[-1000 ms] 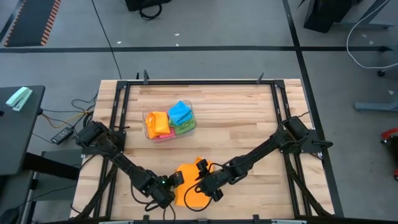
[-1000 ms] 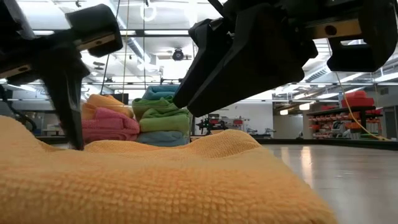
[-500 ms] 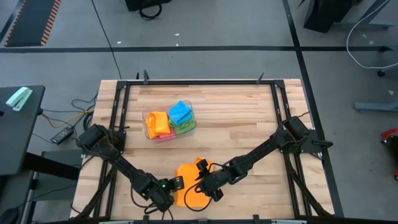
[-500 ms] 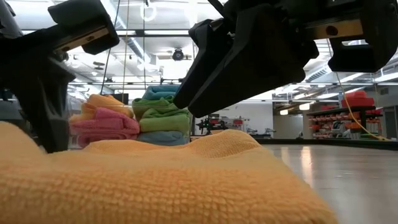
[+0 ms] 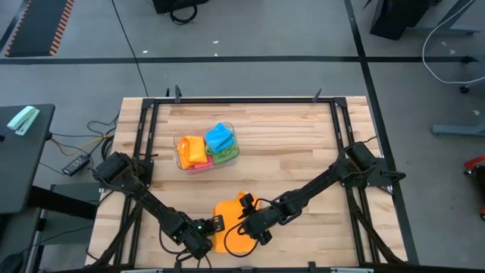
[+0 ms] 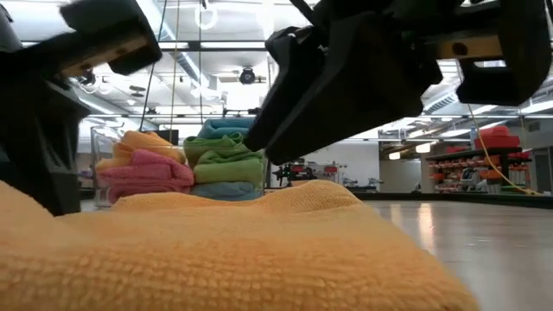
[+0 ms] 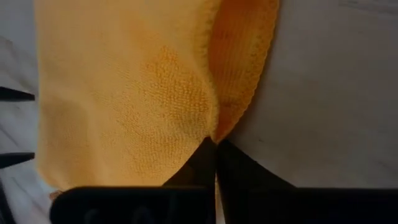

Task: Fold microfiber towels
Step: Fold the yellow microfiber towel

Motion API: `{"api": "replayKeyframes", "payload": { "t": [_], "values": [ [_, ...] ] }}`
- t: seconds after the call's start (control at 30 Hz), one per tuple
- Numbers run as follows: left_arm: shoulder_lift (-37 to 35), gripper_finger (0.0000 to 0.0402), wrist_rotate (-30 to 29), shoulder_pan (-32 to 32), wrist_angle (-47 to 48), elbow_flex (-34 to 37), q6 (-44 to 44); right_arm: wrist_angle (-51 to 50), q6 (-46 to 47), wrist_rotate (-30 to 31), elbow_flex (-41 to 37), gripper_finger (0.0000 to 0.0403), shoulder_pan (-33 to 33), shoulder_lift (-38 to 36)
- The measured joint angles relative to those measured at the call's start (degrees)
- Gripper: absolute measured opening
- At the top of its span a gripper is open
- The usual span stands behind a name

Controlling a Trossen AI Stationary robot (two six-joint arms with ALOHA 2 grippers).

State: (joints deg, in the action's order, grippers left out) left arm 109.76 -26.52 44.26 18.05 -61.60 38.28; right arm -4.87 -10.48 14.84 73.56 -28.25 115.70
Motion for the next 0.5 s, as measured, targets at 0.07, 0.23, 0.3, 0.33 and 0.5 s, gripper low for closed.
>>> {"api": "replayKeyframes", "payload": {
  "t": [0.07,0.23,0.3,0.33,0.5],
  "values": [
    [-0.4,0.0008,-0.8,0.6,-0.2,0.0,0.7,-1.3,-0.1,0.8,0.0,0.0166,-0.2,-0.4],
    [-2.8,0.0016,-3.5,1.0,-3.2,0.0,0.7,-5.5,1.8,4.9,0.0,0.0166,-1.1,-3.2],
    [-3.4,0.0016,-4.4,0.9,-4.1,0.0,1.3,-7.4,3.1,5.5,0.0,0.0166,-1.3,-4.5],
    [-3.5,0.0013,-4.6,0.9,-5.0,0.0,1.4,-8.1,3.8,5.5,0.0,0.0166,-1.5,-5.1],
    [-3.8,0.0007,-9.0,0.5,-8.8,0.0,2.4,-9.8,6.8,5.6,0.0,0.0166,-2.4,-7.4]
  ]
}}
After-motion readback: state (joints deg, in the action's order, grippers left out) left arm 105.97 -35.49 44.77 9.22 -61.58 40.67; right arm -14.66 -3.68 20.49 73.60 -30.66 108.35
